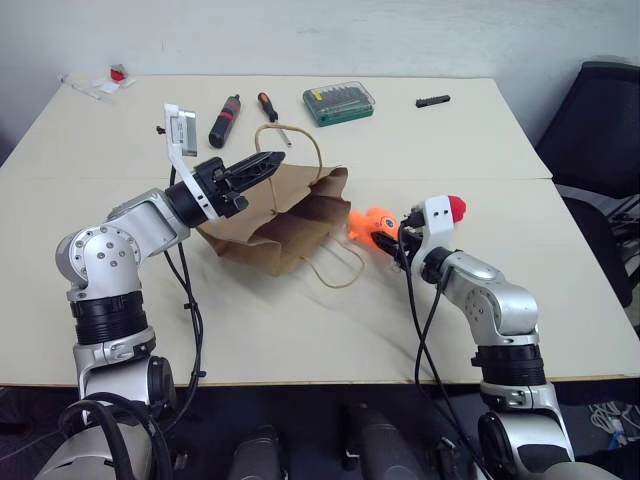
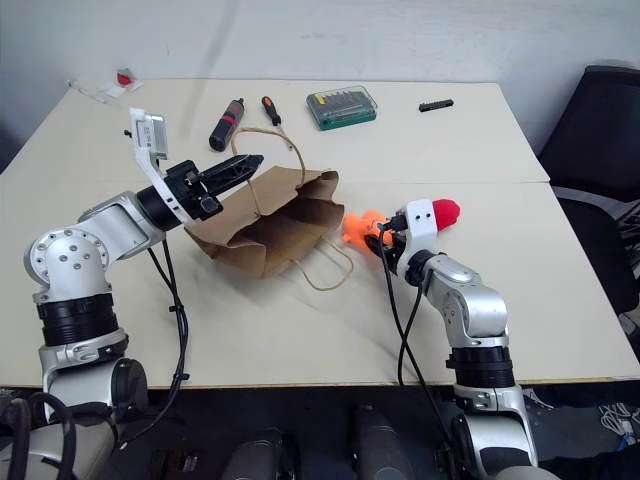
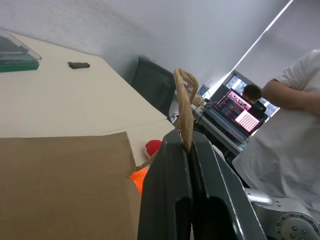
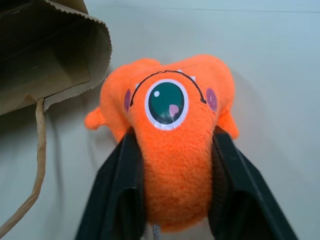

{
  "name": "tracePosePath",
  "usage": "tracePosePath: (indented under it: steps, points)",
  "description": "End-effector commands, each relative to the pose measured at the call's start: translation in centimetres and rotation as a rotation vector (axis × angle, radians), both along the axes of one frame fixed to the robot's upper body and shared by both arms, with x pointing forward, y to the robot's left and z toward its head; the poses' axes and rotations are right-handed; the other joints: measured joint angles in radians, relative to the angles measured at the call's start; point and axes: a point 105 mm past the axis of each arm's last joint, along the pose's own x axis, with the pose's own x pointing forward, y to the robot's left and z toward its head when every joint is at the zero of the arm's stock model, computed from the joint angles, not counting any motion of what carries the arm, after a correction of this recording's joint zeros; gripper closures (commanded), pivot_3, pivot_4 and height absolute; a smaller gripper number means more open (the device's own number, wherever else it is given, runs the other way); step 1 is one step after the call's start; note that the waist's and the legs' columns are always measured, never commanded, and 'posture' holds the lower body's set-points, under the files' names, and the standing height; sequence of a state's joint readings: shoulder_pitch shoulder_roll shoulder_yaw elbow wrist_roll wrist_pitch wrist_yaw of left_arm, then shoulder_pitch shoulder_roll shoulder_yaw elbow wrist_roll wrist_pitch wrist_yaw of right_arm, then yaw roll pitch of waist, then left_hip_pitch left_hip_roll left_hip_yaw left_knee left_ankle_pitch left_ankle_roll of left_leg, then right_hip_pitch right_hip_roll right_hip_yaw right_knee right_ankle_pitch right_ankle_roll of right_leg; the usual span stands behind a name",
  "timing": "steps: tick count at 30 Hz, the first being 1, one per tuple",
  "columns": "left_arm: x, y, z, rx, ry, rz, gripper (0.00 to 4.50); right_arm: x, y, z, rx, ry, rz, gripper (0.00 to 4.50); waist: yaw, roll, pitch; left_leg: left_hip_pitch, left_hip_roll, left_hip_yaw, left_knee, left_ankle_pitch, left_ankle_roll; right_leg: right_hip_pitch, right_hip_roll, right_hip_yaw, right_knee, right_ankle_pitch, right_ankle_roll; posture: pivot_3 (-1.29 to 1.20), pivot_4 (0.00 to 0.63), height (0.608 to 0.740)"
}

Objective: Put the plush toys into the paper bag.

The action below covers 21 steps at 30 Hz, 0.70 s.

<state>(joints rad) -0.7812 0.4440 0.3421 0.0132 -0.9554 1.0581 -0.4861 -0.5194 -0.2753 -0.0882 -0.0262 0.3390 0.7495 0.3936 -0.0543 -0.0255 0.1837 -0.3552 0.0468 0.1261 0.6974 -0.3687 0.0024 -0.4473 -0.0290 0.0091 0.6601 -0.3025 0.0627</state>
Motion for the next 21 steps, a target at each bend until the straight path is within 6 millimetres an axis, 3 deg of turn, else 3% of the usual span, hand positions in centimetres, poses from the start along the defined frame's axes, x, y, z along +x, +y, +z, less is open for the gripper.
tracePosePath:
  steps: [1, 5, 10, 16, 21]
  points:
    - [-0.6, 0.1, 1.4, -0.007, -0.061, -0.001, 4.5, -1.6, -1.6, 3.2, -0.002, -0.107, 0.032, 4.07, 0.002, 0.0, 0.0, 0.0, 0.0, 0.0, 0.0, 0.0, 0.0, 0.0, 0.0, 0.0, 0.0, 0.0, 0.0, 0.0, 0.15, 0.74]
    - [-0.7, -0.2, 1.3, 0.005, -0.062, -0.016, 4.5, -5.3, -1.6, 7.4, -0.053, -0.2, 0.218, 4.21, 0.011, 0.003, 0.002, -0.002, -0.001, -0.002, 0.0, 0.0, 0.0, 0.0, -0.001, -0.002, -0.001, 0.0, 0.0, 0.0, 0.15, 0.74]
    - [-1.0, -0.7, 1.7, 0.01, -0.076, -0.044, 4.5, -7.7, 2.1, 9.1, -0.197, -0.237, 0.466, 4.21, 0.005, 0.002, 0.002, 0.0, 0.0, -0.002, 0.0, 0.001, -0.002, 0.001, 0.0, -0.002, -0.003, -0.001, -0.002, 0.0, 0.15, 0.74]
    - [-1.0, -1.1, 1.8, 0.009, -0.08, -0.06, 4.5, -7.5, 6.5, 8.4, -0.395, -0.29, 0.635, 4.21, 0.005, 0.002, 0.002, 0.0, 0.0, -0.004, 0.0, 0.002, -0.003, 0.001, 0.0, -0.003, -0.001, -0.002, -0.003, 0.0, 0.15, 0.74]
    - [-1.3, -1.7, 2.2, 0.003, -0.096, -0.095, 4.5, -4.9, 10.0, 7.0, -0.565, -0.367, 0.696, 4.21, 0.003, 0.002, 0.002, 0.0, 0.0, -0.005, 0.0, 0.002, -0.003, 0.001, -0.001, -0.004, -0.002, -0.002, -0.004, 0.0, 0.15, 0.74]
